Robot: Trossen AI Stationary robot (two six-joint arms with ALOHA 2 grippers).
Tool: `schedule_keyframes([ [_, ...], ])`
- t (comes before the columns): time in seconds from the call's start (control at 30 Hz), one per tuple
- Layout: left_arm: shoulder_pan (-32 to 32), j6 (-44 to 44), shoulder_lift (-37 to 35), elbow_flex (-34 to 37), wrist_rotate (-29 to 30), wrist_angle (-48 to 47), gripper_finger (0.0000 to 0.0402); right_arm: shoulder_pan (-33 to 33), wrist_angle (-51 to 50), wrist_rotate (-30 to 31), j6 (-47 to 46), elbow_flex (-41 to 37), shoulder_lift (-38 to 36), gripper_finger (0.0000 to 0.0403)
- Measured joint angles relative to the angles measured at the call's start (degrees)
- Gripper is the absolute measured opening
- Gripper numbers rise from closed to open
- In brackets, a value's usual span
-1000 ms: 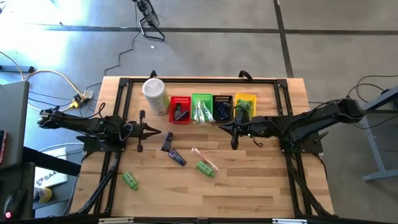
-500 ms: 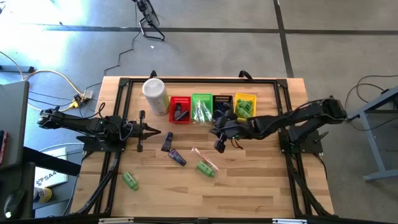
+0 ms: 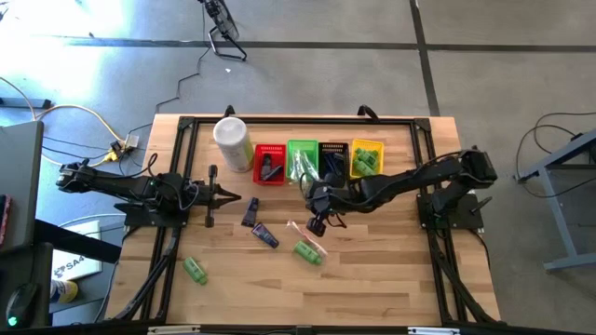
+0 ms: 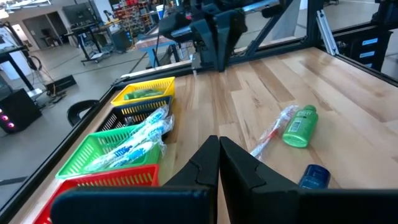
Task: Pick & Place Travel size toiletries
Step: Put the red toothbrush into the green bin
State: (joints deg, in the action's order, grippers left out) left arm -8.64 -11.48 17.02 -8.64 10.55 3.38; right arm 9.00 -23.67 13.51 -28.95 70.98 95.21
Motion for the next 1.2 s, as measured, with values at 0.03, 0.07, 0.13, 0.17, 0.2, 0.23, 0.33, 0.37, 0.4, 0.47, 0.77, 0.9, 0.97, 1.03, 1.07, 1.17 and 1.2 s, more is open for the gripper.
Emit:
schedule_keyframes([
  [0.03, 0.0, 0.38, 0.0, 0.01, 0.0, 0.0, 0.0008, 0.1, -0.05, -0.86, 0.0, 0.02, 0.23, 0.0003],
  [0.07, 0.0, 0.82, 0.0, 0.0, 0.0, 0.01, 0.0008, 0.12, 0.15, -1.75, 0.0, 0.02, 0.59, 0.0003],
  [0.13, 0.0, 1.44, 0.0, 0.0, 0.0, -0.01, 0.0008, 0.12, 0.56, -3.97, 0.0, 0.02, 0.84, 0.0003],
  [0.17, 0.0, 1.45, 0.0, 0.0, 0.0, -0.01, 0.0008, 0.12, 0.49, -5.12, 0.03, 0.0, 0.86, 0.0003],
  [0.2, 0.0, 1.43, -0.02, 0.0, -0.01, 0.01, 0.0008, 0.12, 0.88, -6.36, 0.39, 0.0, 0.86, 0.0003],
  [0.23, 0.0, 1.43, 0.0, 0.0, -0.02, 0.0, 0.0008, 0.1, 1.62, -7.53, 0.66, 0.01, 0.86, 0.0003],
  [0.33, 0.0, 1.41, 0.0, 0.0, -0.02, 0.05, 0.0008, -0.05, 2.23, -10.97, 2.54, 0.04, 0.86, 0.0003],
  [0.37, 0.0, 1.43, 0.0, 0.0, -0.02, 0.07, 0.0008, -0.05, 2.65, -12.25, 3.52, 0.04, 0.86, 0.0003],
  [0.4, 0.0, 1.43, 0.0, 0.0, -0.02, 0.22, 0.0008, -0.05, 3.12, -13.16, 4.6, 0.04, 0.86, 0.0003],
  [0.47, 0.0, 1.43, -0.02, 0.0, -0.02, 0.41, 0.0008, -0.03, 5.01, -14.02, 7.54, 0.04, 0.86, 0.0003],
  [0.77, 0.0, 1.48, 0.0, 0.0, 0.16, 0.48, 0.0008, 0.01, 11.95, -9.89, 9.3, 0.04, 1.06, 0.0021],
  [0.9, 0.0, 1.48, -0.02, 0.0, 0.28, 0.5, 0.0008, -0.01, 10.42, -7.59, 9.31, -0.05, 2.56, 0.0077],
  [0.97, 0.0, 1.48, 0.0, 0.0, 0.3, 0.5, 0.0008, -0.01, 11.55, -7.26, 9.31, 0.07, 3.77, 0.0115],
  [1.03, 0.0, 1.48, 0.0, 0.0, 0.31, 0.56, 0.0008, 0.01, 10.88, -6.25, 9.3, -0.05, 4.99, 0.0154],
  [1.07, 0.0, 1.48, -0.02, 0.0, 0.35, 0.65, 0.0008, 0.01, 11.98, -5.95, 9.31, -0.04, 5.87, 0.0173],
  [1.17, 0.0, 1.48, -0.02, 0.0, 0.41, 0.74, 0.0008, 0.0, 12.38, -6.03, 9.62, -0.05, 7.71, 0.0222],
  [1.2, 0.0, 1.48, -0.02, 0.0, 0.44, 0.76, 0.0008, 0.01, 13.65, -6.24, 9.66, -0.02, 8.42, 0.0235],
])
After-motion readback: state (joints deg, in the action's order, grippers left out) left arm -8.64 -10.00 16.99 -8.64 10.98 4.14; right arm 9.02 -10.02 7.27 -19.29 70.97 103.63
